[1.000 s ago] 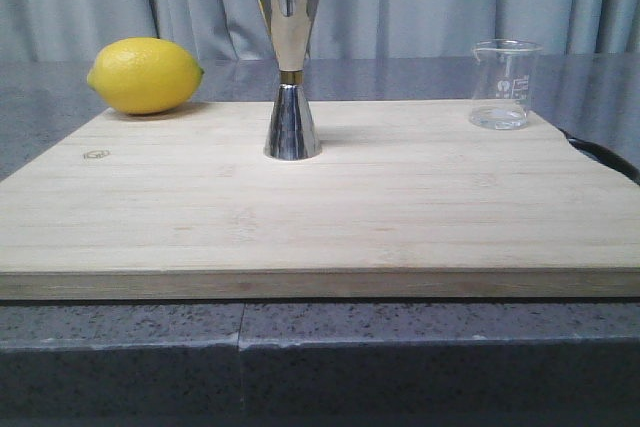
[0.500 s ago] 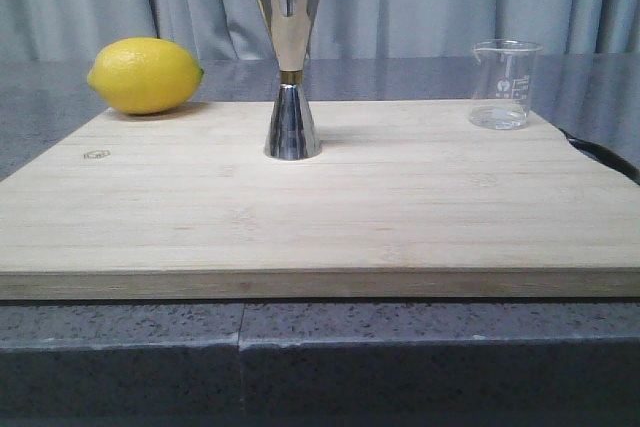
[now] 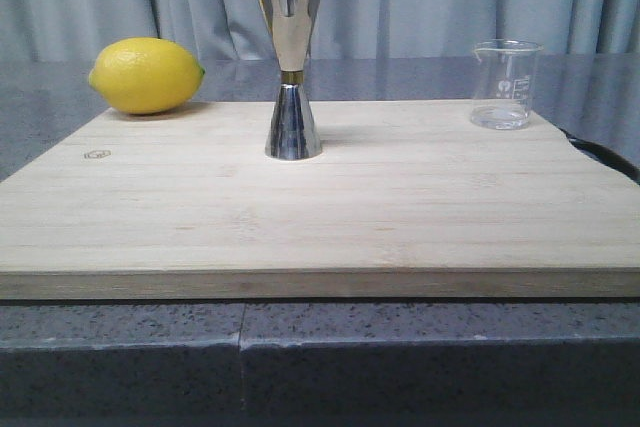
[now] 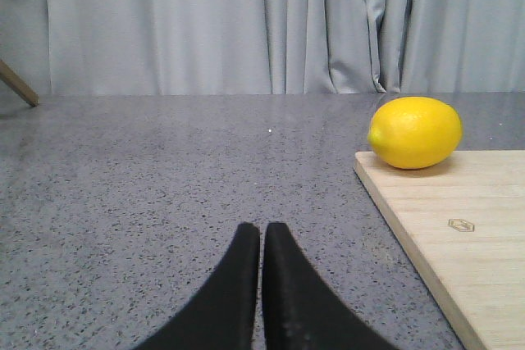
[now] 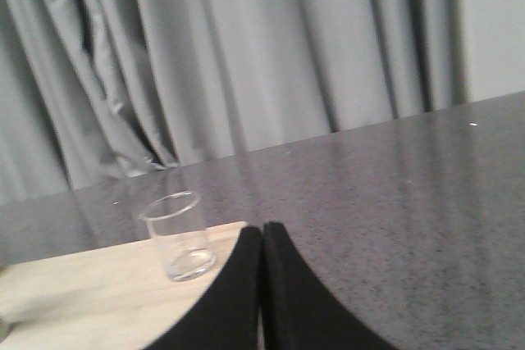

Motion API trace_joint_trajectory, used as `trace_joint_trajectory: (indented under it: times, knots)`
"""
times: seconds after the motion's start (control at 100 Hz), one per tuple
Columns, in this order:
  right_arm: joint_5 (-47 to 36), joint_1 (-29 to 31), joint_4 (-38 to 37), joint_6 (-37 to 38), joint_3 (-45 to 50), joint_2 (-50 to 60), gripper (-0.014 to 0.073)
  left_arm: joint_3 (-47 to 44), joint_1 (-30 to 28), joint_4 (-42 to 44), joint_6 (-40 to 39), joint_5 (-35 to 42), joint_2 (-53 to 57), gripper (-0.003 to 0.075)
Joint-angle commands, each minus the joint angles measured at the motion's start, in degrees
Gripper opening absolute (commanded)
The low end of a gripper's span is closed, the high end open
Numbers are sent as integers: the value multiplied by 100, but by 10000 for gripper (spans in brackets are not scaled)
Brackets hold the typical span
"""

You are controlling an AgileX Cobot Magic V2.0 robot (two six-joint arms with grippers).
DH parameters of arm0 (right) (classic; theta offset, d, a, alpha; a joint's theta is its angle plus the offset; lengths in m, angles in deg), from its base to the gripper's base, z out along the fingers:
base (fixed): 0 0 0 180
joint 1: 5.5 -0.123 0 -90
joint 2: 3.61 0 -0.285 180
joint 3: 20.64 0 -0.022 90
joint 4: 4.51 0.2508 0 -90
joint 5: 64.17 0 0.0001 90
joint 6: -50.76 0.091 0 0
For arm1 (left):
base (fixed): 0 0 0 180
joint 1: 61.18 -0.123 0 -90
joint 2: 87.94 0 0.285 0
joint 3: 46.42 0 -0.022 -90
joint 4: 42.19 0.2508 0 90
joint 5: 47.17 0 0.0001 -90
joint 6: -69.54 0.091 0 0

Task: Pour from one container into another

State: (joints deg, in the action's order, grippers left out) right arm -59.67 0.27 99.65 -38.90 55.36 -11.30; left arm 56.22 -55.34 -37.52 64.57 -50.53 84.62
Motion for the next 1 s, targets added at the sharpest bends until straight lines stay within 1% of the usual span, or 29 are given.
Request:
trace_joint_trajectory:
  times: [0.0, 0.24, 0.3, 0.32, 0.34, 0.36, 0.37, 0.39, 0.42, 0.43, 0.44, 0.45, 0.46, 0.49, 0.51, 0.52, 0.53, 0.56, 0.58, 0.59, 0.6, 0.63, 0.68, 0.72, 0.77, 0.84, 0.93, 0.95, 0.99]
  knots:
    - [-210, 5, 130, 81, -142, 47, -71, -31, -4, -2, -32, 472, 138, -19]
    - [-451, 5, 120, 81, -142, 95, -71, -31, -4, -2, -32, 472, 138, -19]
    - [-451, 5, -183, 221, -142, 171, -71, -31, -4, -2, -32, 472, 138, -19]
    - [-406, 5, -477, 372, -142, 169, -71, -31, -4, -2, -32, 472, 138, -19]
    - [-420, 5, -838, 754, -142, 169, -71, -31, -4, -2, -32, 472, 138, -19]
    - [-496, 5, -1256, 1294, -142, 169, -71, -31, -4, -2, -32, 472, 138, -19]
    - [-523, 5, -1414, 1705, -142, 169, -71, -31, -4, -2, -32, 472, 138, -19]
    - [-586, 5, -1937, 2134, -142, 169, -71, -31, -4, -2, -32, 472, 138, -19]
    - [-629, 5, -2918, 3161, -118, 169, -71, -31, -4, -2, -32, 472, 138, -19]
    - [-645, 5, -3123, 3354, -117, 169, -71, -31, -4, -2, -32, 472, 138, -19]
    - [-643, 5, -3328, 3724, -104, 169, -71, -31, -4, -2, -32, 472, 138, -19]
    - [-643, 5, -3742, 3912, -106, 169, -71, -31, -4, -2, -32, 472, 138, -19]
    - [-643, 5, -3946, 4103, -106, 169, -71, -31, -4, -2, -32, 472, 138, -19]
    - [-632, 5, -4940, 5080, -93, 169, -71, -31, -4, -2, -32, 472, 138, -19]
    - [-583, 5, -5332, 5613, -93, 169, -71, -31, -4, -2, -32, 472, 138, -19]
    - [-566, 5, -5714, 5782, -93, 169, -71, -31, -4, -2, -32, 472, 138, -19]
    - [-534, 5, -5901, 5948, -93, 169, -71, -31, -4, -2, -32, 472, 138, -19]
    - [-451, 5, -6783, 6827, -93, 169, -71, -31, -4, -2, -32, 472, 138, -19]
    - [-414, 5, -7126, 7359, -93, 169, -71, -31, -4, -2, -32, 472, 138, -19]
    - [-400, 5, -7467, 7525, -93, 169, -71, -31, -4, -2, -32, 472, 138, -19]
    - [-370, 5, -7633, 7685, -93, 169, -71, -31, -4, -2, -32, 472, 138, -19]
    - [-307, 5, -8409, 8427, -93, 169, -71, -31, -4, -2, -32, 472, 138, -19]
    - [-284, 5, -9311, 9237, -93, 169, -71, -31, -4, -2, -32, 472, 138, -19]
    - [-284, 5, -9767, 9695, -93, 169, -71, -31, -4, -2, -32, 472, 138, -19]
    - [-329, 5, -10145, 9921, -80, 169, -71, -31, -4, -2, -32, 472, 138, -19]
    - [-636, -27, -10171, 9917, 55, 169, -71, -31, -4, -2, -32, 472, 138, -19]
    - [-1561, -248, -10185, 9917, 399, 169, -71, -31, -4, -2, -32, 472, 138, -19]
    - [-1420, -312, -10244, 9917, 368, 169, -71, -31, -4, -2, -32, 472, 138, -19]
    - [-1441, -444, -10569, 9917, 349, 169, -71, -31, -4, -2, -32, 472, 138, -19]
